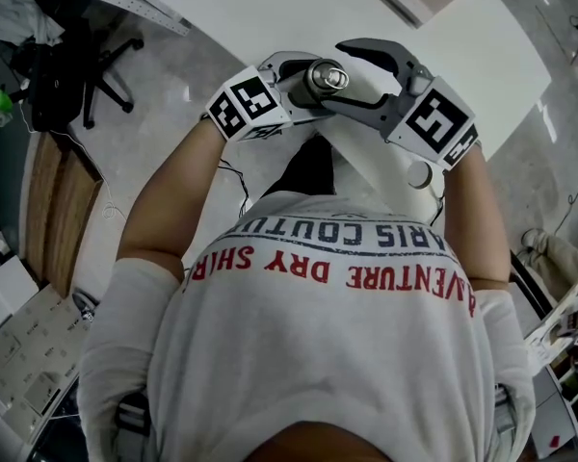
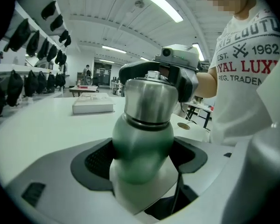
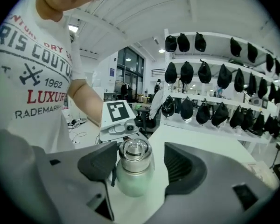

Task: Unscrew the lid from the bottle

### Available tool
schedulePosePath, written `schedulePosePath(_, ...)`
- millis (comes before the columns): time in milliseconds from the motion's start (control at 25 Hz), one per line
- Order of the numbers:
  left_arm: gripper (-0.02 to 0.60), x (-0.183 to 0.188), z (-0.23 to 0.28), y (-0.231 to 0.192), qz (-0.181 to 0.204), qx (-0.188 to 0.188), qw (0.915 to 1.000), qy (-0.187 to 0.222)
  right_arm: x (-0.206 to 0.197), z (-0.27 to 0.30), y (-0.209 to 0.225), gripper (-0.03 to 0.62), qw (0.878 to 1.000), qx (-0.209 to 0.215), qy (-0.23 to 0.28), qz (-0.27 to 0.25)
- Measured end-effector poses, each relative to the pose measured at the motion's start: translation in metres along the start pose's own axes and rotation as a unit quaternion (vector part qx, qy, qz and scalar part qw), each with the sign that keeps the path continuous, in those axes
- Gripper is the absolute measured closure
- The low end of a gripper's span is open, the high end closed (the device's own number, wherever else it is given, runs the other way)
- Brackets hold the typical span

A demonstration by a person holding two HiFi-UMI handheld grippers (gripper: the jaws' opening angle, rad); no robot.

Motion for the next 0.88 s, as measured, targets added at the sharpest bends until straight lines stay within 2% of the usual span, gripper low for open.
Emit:
schedulePosePath(240, 0.204, 0.0, 0.003, 0.001, -0.031, 0.1, 0.9943, 0.023, -0.004, -0.007, -0.003, 0.295, 0.995, -0.093, 0.019, 0.026)
schedulePosePath(520, 0.204, -0.002, 0.007, 0.004, -0.065, 0.214, 0.9735, 0.047, -0.018, -0.008, -0.012, 0.295, 0.985, -0.157, 0.029, 0.064)
schedulePosePath(680, 0.204, -0.001, 0.007, 0.003, -0.076, 0.248, 0.9642, 0.053, -0.018, -0.007, -0.008, 0.296, 0.981, -0.183, 0.028, 0.065)
schedulePosePath(880, 0.204, -0.001, 0.007, 0.002, -0.08, 0.266, 0.9588, 0.059, -0.018, -0.004, -0.007, 0.331, 0.979, -0.194, 0.026, 0.054)
Point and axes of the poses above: the fingertips, and each gripper's own axes: z forward along the fingers, y to its right, x out of its top, the point moved 1 cm from there along -z, backward along the fingers, and after that the axes turned 13 degrees about y, right-handed, at the moved point
